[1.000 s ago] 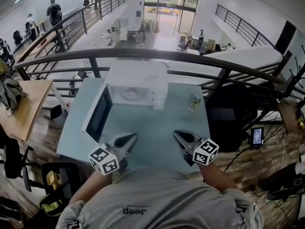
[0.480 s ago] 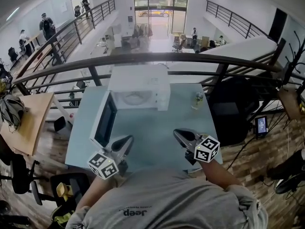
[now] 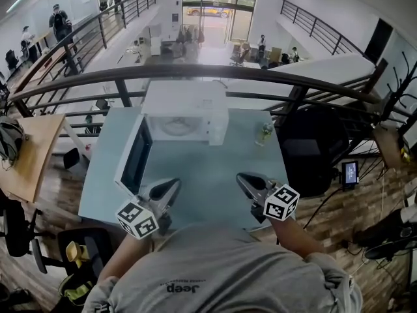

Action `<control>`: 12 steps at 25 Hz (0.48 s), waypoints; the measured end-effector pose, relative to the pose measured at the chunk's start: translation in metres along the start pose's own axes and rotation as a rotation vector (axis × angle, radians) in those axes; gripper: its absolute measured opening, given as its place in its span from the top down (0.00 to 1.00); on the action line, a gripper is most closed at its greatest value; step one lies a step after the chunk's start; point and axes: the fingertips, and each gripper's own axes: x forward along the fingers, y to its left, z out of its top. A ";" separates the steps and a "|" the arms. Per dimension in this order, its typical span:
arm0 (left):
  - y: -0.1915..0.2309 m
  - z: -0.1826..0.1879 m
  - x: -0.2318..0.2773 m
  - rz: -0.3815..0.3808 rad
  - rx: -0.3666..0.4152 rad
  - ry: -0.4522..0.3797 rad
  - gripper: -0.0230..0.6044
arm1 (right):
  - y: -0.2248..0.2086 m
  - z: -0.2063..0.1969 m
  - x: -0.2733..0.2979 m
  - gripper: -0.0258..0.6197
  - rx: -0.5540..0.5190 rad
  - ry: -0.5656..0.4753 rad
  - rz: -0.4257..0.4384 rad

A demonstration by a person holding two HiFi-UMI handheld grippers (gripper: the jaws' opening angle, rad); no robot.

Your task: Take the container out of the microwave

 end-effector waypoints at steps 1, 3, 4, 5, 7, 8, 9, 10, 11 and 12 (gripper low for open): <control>0.000 -0.001 0.001 0.000 -0.003 0.002 0.92 | -0.001 -0.001 -0.001 0.96 0.002 0.001 -0.001; 0.000 -0.003 0.004 0.001 -0.011 0.007 0.92 | -0.003 -0.004 -0.003 0.96 0.006 0.008 0.000; 0.000 -0.004 0.005 0.001 -0.013 0.010 0.92 | -0.004 -0.006 -0.003 0.96 0.009 0.012 0.001; 0.000 -0.006 0.007 0.000 -0.014 0.012 0.92 | -0.005 -0.007 -0.003 0.96 0.010 0.015 0.003; -0.001 -0.007 0.011 -0.005 -0.013 0.016 0.92 | -0.008 -0.009 -0.004 0.96 0.010 0.020 0.007; -0.001 -0.007 0.013 -0.008 -0.012 0.017 0.92 | -0.009 -0.009 -0.004 0.96 0.009 0.020 0.009; -0.002 -0.007 0.014 -0.011 -0.011 0.018 0.92 | -0.010 -0.008 -0.004 0.96 0.009 0.019 0.010; -0.002 -0.007 0.015 -0.014 -0.008 0.020 0.92 | -0.010 -0.008 -0.004 0.96 0.009 0.020 0.009; -0.002 -0.008 0.015 -0.016 -0.005 0.021 0.92 | -0.010 -0.008 -0.004 0.96 0.008 0.022 0.008; -0.002 -0.008 0.016 -0.017 -0.005 0.023 0.92 | -0.010 -0.009 -0.004 0.96 0.007 0.024 0.008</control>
